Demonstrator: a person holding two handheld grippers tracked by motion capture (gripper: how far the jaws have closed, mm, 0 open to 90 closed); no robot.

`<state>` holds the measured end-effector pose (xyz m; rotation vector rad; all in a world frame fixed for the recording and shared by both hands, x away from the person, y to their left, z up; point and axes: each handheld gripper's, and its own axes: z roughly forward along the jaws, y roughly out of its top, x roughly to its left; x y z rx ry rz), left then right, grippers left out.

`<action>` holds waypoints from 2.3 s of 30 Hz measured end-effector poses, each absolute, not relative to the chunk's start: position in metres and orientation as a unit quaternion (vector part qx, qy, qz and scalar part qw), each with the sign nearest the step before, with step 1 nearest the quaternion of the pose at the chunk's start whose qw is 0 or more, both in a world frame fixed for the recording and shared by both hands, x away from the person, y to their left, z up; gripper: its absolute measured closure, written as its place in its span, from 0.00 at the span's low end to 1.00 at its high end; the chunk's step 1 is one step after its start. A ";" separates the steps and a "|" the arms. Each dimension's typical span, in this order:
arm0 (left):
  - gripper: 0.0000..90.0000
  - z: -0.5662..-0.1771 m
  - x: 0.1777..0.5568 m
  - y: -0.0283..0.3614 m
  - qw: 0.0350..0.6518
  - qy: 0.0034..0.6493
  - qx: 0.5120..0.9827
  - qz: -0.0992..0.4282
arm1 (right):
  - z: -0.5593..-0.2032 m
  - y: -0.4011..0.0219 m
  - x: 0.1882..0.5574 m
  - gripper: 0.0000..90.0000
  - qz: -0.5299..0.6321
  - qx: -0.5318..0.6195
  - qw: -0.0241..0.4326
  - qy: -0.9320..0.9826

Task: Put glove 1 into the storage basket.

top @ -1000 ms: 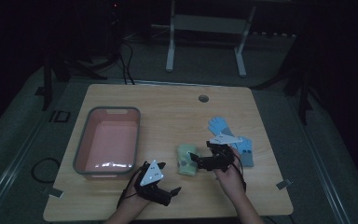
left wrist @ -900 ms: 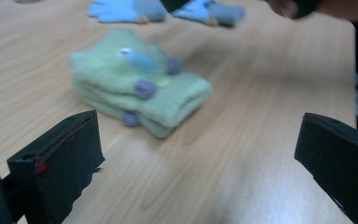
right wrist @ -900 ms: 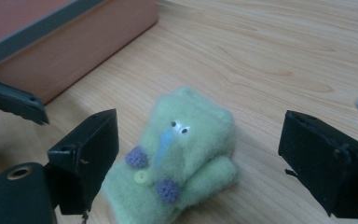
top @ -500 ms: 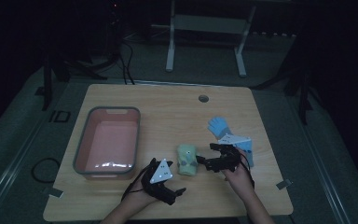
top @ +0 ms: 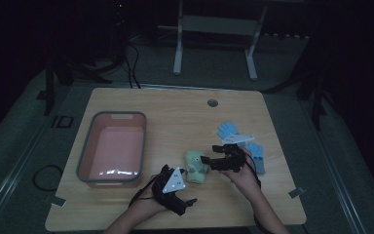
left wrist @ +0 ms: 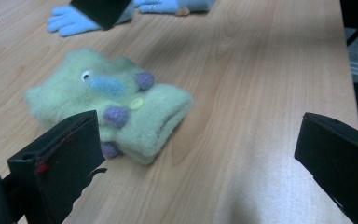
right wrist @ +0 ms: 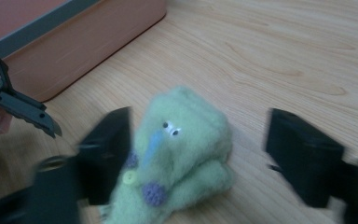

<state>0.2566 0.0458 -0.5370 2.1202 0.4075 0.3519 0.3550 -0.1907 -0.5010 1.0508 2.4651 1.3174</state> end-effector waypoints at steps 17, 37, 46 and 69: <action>0.45 -0.557 0.278 0.025 0.389 0.071 0.896 0.203 | -0.538 -0.169 0.391 0.39 0.399 0.368 0.017 0.839; 0.75 -0.566 0.288 0.015 0.333 0.032 0.896 0.292 | -0.555 -0.166 0.395 0.63 0.397 0.384 -0.054 0.832; 0.84 -0.552 0.291 0.017 0.330 0.068 0.910 0.242 | -0.548 -0.167 0.396 0.79 0.400 0.385 -0.081 0.828; 0.84 -0.477 0.280 0.046 0.331 0.073 0.908 0.246 | -0.481 -0.143 0.386 0.81 0.430 0.322 -0.055 0.842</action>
